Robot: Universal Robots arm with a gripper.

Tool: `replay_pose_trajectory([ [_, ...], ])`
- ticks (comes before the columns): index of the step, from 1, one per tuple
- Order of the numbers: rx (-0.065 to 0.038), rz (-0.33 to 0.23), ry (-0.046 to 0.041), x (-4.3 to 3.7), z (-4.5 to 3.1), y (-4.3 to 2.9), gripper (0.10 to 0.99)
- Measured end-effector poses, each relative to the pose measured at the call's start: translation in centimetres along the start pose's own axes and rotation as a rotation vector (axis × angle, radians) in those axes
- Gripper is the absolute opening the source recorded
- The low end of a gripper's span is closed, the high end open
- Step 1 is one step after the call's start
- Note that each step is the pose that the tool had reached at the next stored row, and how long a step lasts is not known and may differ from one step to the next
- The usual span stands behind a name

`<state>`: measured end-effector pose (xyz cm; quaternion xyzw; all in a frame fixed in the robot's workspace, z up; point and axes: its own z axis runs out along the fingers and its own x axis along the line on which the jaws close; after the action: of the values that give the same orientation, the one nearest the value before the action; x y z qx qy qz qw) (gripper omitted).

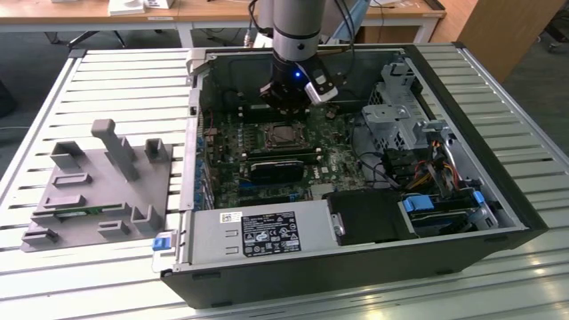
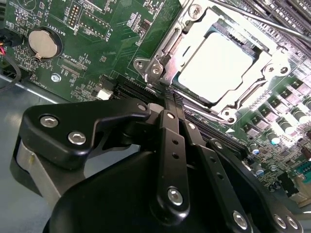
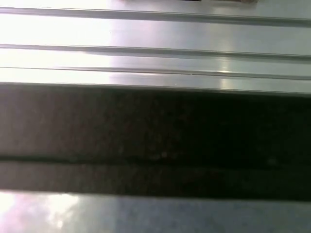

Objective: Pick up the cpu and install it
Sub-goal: 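Install the first cpu locking lever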

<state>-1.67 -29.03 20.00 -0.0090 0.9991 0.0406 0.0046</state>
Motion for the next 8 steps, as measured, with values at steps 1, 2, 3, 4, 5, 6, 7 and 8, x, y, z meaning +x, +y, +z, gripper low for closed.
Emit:
replay_pose_trajectory([
  [1, 0.003, 0.0, 0.0001, 0.0, 0.0, 0.0, 0.106],
  [2, 0.006, 0.0, 0.0002, 0.0, 0.0, 0.0, 0.106],
  [3, 0.01, 0.0, 0.0003, 0.0, 0.0, 0.0, 0.106],
  [4, 0.013, 0.0, 0.0004, 0.0, 0.01, 0.01, 0.106],
  [5, 0.015, 0.0, 0.0004, 0.0, 0.02, 0.02, 0.106],
  [6, 0.018, 0.0, 0.0005, 0.0, 0.03, 0.03, 0.106],
  [7, 0.02, 0.0, 0.0005, 0.0, 0.04, 0.04, 0.106],
  [8, 0.022, 0.0, 0.0006, 0.0, 0.05, 0.05, 0.106],
])
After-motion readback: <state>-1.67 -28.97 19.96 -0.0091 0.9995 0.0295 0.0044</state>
